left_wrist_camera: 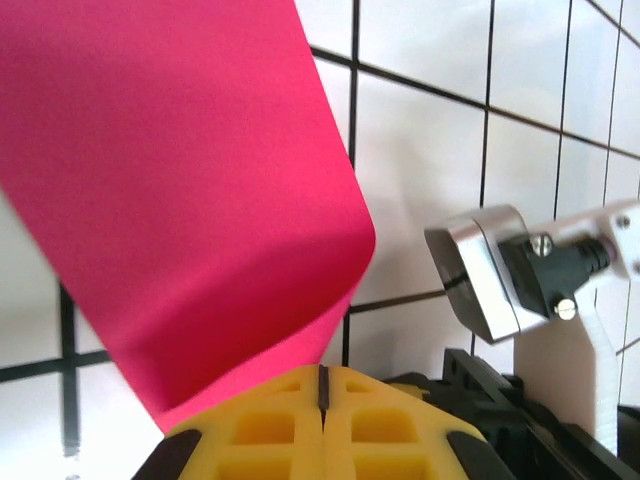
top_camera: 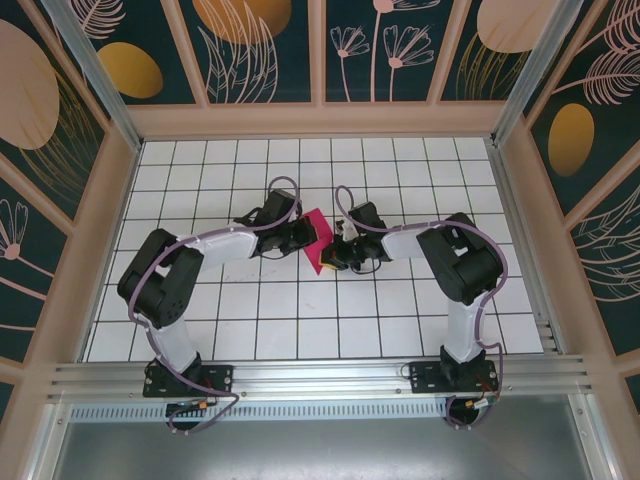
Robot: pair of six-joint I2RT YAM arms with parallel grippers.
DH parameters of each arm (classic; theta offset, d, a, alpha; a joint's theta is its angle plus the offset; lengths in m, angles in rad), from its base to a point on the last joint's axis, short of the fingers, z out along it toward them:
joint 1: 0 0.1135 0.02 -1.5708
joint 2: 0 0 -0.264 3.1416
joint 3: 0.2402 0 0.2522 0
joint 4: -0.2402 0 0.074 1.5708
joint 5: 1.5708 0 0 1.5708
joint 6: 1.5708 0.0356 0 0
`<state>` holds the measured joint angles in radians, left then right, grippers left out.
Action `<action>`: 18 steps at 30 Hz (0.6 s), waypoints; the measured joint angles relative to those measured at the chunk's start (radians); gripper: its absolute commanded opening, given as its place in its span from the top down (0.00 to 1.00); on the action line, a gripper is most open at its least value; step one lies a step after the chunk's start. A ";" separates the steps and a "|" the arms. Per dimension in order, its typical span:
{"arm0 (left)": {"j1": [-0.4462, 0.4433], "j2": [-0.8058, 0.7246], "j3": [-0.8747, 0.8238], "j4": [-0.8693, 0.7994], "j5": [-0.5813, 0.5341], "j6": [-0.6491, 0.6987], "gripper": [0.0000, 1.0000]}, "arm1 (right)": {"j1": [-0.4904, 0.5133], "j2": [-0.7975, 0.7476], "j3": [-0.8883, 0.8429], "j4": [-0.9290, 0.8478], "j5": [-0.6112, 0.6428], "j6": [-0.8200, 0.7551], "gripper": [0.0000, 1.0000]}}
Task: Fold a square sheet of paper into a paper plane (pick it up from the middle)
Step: Third fold the triangle at the center of the table.
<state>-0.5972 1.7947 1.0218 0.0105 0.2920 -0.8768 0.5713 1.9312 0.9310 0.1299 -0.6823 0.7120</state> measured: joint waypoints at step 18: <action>-0.021 0.095 0.000 -0.041 -0.085 0.000 1.00 | 0.000 -0.031 -0.019 0.014 -0.008 -0.001 0.95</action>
<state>-0.6182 1.8896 1.0214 -0.0303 0.2070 -0.8772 0.5713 1.8999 0.9123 0.1444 -0.6907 0.7113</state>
